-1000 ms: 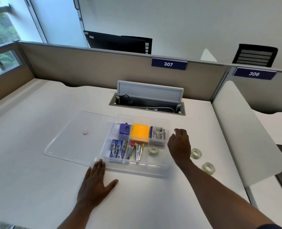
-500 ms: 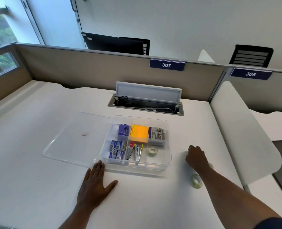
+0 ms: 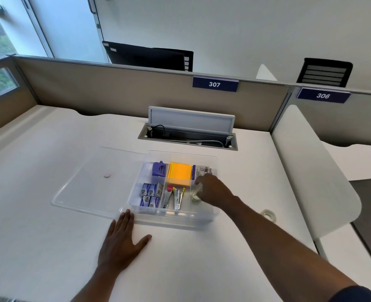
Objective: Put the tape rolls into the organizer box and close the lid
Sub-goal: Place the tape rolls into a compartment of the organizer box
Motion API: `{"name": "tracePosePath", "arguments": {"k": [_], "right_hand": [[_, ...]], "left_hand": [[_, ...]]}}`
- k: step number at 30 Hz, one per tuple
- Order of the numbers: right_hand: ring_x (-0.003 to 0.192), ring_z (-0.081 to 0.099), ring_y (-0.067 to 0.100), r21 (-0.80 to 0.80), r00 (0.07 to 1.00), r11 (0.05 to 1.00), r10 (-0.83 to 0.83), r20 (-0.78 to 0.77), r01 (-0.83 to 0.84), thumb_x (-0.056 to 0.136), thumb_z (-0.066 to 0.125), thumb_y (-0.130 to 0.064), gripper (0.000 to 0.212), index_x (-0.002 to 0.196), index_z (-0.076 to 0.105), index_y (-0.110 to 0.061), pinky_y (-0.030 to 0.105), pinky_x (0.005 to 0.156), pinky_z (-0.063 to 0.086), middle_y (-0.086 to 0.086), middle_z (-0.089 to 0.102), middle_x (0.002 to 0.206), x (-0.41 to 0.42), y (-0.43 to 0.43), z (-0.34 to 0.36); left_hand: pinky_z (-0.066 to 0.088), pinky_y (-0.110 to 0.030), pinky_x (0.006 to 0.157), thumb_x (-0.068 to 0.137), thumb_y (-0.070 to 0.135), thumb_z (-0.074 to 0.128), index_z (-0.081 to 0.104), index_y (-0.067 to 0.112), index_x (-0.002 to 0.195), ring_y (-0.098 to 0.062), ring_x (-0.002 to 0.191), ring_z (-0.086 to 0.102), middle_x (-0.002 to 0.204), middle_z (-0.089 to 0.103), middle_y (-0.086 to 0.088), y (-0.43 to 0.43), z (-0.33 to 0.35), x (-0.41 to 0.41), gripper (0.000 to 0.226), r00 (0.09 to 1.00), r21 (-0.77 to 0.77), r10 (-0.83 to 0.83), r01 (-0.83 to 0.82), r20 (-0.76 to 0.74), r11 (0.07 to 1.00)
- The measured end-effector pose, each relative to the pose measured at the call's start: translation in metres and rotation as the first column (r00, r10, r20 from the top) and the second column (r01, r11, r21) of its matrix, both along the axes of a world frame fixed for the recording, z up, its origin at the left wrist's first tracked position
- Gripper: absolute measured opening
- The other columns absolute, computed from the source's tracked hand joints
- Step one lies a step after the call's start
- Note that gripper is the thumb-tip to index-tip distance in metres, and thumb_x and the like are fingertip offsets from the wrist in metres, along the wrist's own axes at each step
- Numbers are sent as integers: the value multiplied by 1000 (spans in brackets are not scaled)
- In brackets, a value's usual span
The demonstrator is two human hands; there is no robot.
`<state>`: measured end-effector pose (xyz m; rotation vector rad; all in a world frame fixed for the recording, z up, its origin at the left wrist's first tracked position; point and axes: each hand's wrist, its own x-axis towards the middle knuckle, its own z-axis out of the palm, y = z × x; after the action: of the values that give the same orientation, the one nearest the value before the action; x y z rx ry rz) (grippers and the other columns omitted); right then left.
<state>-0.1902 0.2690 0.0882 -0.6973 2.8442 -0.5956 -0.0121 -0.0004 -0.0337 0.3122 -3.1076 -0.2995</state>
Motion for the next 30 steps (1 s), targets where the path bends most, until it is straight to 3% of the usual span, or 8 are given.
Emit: {"name": "tracePosePath", "arguments": {"k": [5, 17, 21, 25, 28, 30], "right_hand": [[108, 61, 28, 125, 991, 988, 82, 102, -95, 78, 64, -10, 31, 108, 66, -8, 31, 90, 50, 14, 66, 117, 12, -5, -20], [107, 62, 26, 160, 987, 983, 73, 140, -95, 79, 64, -19, 32, 109, 66, -7, 33, 91, 51, 9, 67, 117, 8, -7, -25], [91, 67, 33, -36, 980, 980, -198, -22, 197, 85, 52, -16, 18, 89, 66, -4, 33, 73, 53, 17, 71, 97, 5, -2, -20], [86, 63, 39, -189, 829, 858, -511, -228, 477, 87, 46, -9, 20, 91, 64, 0, 40, 70, 51, 22, 66, 92, -4, 19, -10], [88, 62, 41, -276, 725, 753, -654, -216, 597, 84, 49, -5, 22, 99, 64, -2, 41, 72, 51, 21, 63, 98, -6, 47, -9], [92, 60, 38, -237, 694, 702, -708, -129, 672, 83, 46, -6, 23, 101, 59, -2, 39, 72, 49, 20, 59, 103, -11, 70, -16]], "left_hand": [[8, -34, 119, 77, 83, 21, 16, 11, 148, -10, 145, 9, 157, 14, -2, 0, 2, -1, 102, 1000, -6, 5, -5, -18, 1000], [5, -33, 119, 76, 84, 17, 11, 11, 149, -9, 144, 3, 157, 6, 1, 0, 2, 0, 103, 1000, -5, 6, -6, -16, 1000], [8, -34, 119, 77, 83, 20, 12, 11, 148, -10, 145, 7, 158, 12, -1, 1, 1, 1, 102, 1000, -3, 7, -7, -22, 1000], [10, -35, 119, 76, 82, 21, 15, 10, 148, -10, 145, 8, 158, 15, -1, 0, 1, 0, 102, 1000, 0, 4, -4, -24, 1000], [9, -35, 119, 76, 82, 21, 14, 11, 148, -9, 145, 7, 158, 14, -1, -1, 0, 0, 102, 1000, -6, 3, -3, -21, 1000], [10, -35, 119, 77, 82, 21, 14, 10, 148, -9, 145, 8, 158, 14, -1, -1, 1, 0, 102, 1000, -11, 0, 0, -23, 1000]]}}
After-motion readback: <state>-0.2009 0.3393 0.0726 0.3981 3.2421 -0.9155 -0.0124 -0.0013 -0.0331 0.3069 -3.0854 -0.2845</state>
